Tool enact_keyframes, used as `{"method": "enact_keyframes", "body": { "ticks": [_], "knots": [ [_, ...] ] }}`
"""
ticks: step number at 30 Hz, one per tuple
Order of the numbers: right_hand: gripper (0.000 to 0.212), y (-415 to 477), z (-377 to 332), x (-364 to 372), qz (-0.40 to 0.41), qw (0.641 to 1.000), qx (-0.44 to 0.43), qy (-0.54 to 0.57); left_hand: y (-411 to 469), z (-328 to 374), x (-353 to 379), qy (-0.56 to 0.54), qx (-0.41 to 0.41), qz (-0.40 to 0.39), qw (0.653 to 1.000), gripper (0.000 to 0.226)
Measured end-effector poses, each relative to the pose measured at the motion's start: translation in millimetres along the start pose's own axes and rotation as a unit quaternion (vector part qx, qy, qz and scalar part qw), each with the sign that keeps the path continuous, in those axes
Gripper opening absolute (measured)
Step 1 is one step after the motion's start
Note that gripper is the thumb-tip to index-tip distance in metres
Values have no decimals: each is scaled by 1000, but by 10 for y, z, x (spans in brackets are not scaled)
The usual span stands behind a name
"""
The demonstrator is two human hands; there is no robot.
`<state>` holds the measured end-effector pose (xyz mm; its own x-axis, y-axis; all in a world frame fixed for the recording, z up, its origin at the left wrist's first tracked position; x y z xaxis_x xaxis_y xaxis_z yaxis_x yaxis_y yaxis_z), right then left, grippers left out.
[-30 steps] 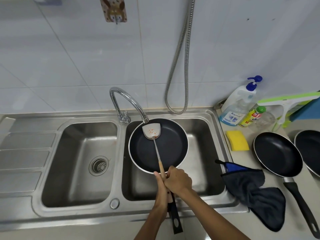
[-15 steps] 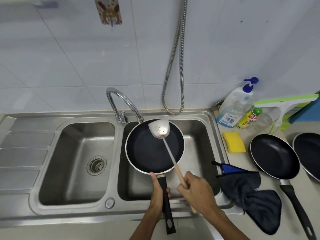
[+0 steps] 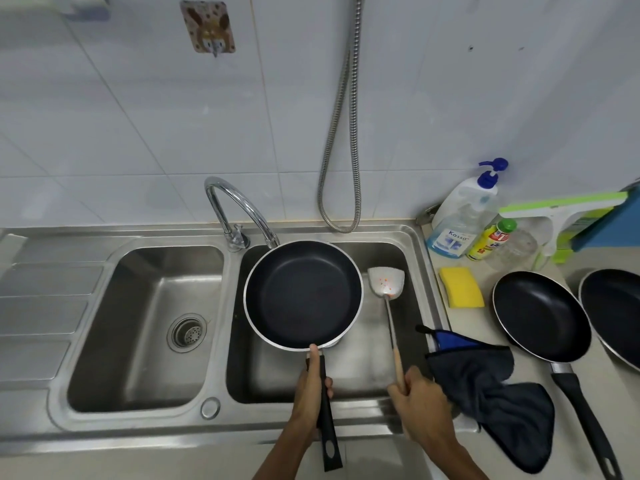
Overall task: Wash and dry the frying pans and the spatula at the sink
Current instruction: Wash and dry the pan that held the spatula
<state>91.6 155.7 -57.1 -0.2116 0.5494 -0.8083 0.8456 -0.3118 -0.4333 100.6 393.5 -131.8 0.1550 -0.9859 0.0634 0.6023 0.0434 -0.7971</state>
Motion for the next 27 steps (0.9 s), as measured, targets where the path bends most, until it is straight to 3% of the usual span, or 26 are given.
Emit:
{"method": "enact_keyframes", "body": {
  "ticks": [3, 6, 14, 24, 27],
  "knots": [
    [23, 158, -71, 189, -24, 999, -18, -41, -6, 67, -11, 23, 61, 15, 998, 34],
    [24, 333, -153, 322, -43, 997, -30, -58, 5, 51, -54, 81, 84, 42, 992, 21],
    [28, 616, -143, 562, -62, 995, -9, -76, -50, 48, -168, 111, 86, 96, 985, 22],
    [28, 773, -75, 636, -99, 993, 51, -26, -46, 48, -214, 133, 93, 104, 981, 20],
    [30, 703, -362, 407, -13, 996, -5, -93, -56, 59, -194, 106, 97, 96, 985, 20]
  ]
}}
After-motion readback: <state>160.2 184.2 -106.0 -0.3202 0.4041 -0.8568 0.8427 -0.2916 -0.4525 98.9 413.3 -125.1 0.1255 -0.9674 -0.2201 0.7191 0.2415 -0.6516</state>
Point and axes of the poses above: each hand's wrist, its own y-axis towards the middle knuckle, its own x-axis out of the palm, z = x × y, the point moved 10 cm from there along y, towards the middle knuckle
